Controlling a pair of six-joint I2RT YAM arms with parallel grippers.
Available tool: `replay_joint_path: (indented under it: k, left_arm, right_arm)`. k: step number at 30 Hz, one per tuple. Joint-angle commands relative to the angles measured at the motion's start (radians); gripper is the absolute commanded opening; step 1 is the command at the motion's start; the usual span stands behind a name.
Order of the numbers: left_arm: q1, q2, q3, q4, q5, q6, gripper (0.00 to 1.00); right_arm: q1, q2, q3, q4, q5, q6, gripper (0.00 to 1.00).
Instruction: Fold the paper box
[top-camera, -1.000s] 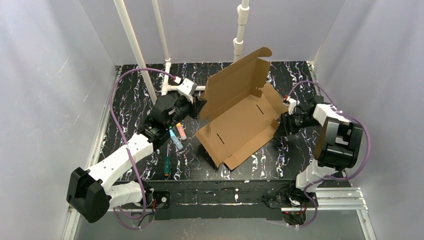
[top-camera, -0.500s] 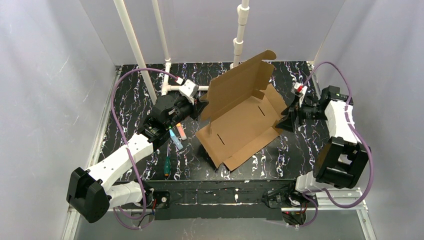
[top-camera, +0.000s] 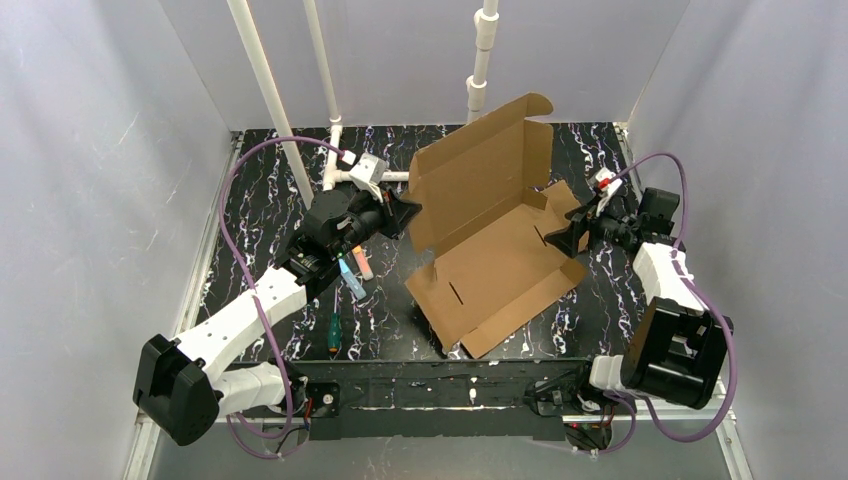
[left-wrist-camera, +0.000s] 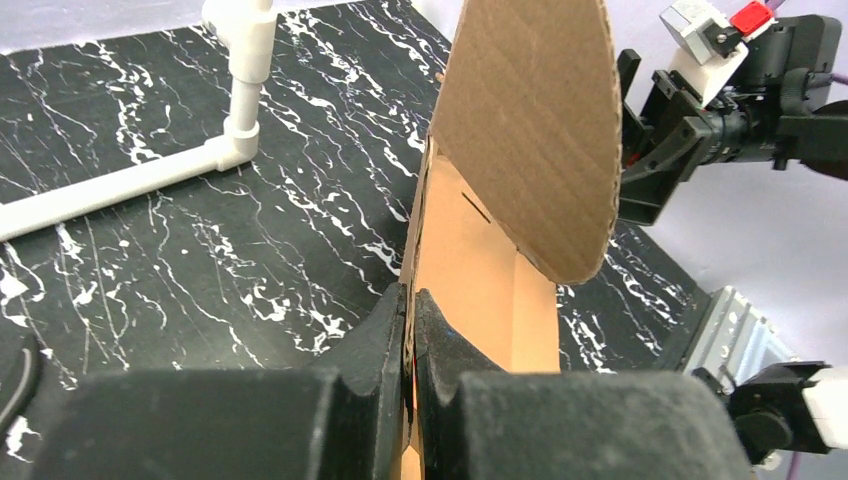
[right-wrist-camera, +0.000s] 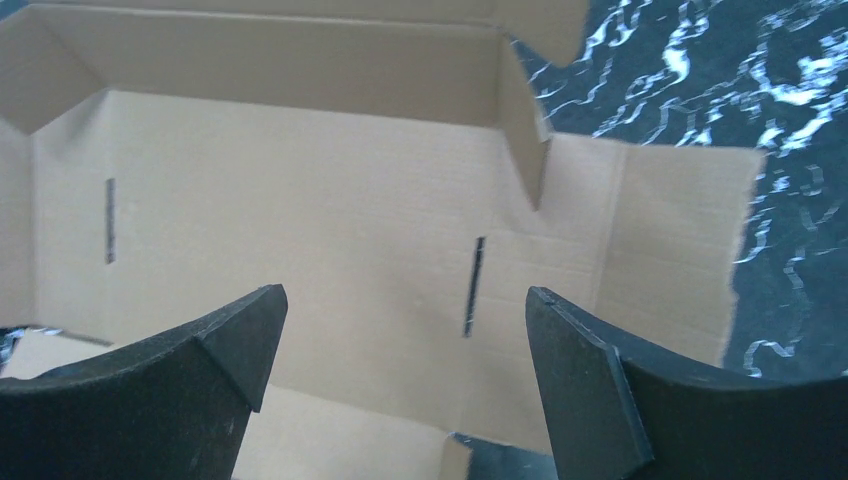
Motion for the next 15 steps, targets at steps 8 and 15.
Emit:
replay_joint_path:
  k: [8, 15]
  left_arm:
    - [0.006, 0.024, 0.042, 0.036, 0.001, -0.204, 0.00]
    - [0.007, 0.026, 0.038, 0.037, 0.002, -0.235, 0.00]
  right_arm:
    - [0.020, 0.154, 0.121, 0.275, 0.012, 0.037, 0.98]
    - [0.072, 0.260, 0.205, 0.171, 0.064, -0.100, 0.96]
